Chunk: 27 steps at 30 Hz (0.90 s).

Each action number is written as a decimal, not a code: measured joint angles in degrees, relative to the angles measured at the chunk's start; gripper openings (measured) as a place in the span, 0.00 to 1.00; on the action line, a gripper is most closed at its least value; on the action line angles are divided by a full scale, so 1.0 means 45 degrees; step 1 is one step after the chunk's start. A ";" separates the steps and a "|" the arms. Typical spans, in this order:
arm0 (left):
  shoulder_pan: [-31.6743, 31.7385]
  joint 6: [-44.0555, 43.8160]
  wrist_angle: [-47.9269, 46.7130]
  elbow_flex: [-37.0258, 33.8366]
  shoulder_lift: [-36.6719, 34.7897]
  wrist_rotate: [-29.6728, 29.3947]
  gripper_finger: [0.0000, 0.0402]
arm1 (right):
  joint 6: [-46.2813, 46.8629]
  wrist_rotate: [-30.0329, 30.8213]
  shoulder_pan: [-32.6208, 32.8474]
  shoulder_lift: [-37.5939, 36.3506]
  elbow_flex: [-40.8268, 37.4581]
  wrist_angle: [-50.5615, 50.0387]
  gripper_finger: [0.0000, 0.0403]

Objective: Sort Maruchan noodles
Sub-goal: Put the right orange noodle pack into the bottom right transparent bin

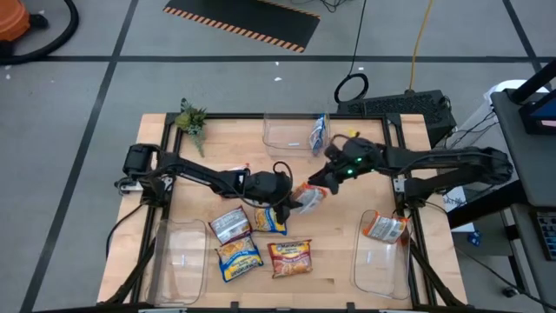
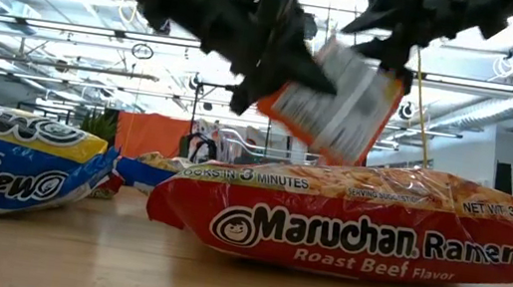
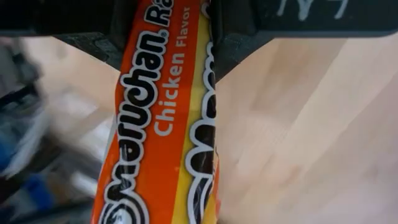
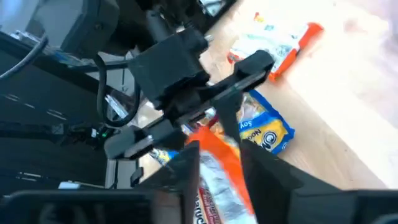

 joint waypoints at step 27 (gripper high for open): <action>-0.0184 0.1888 -0.0021 0.1022 -0.0522 -0.0018 0.33 | -0.8009 0.0035 0.0066 0.2110 0.7106 -1.0814 0.79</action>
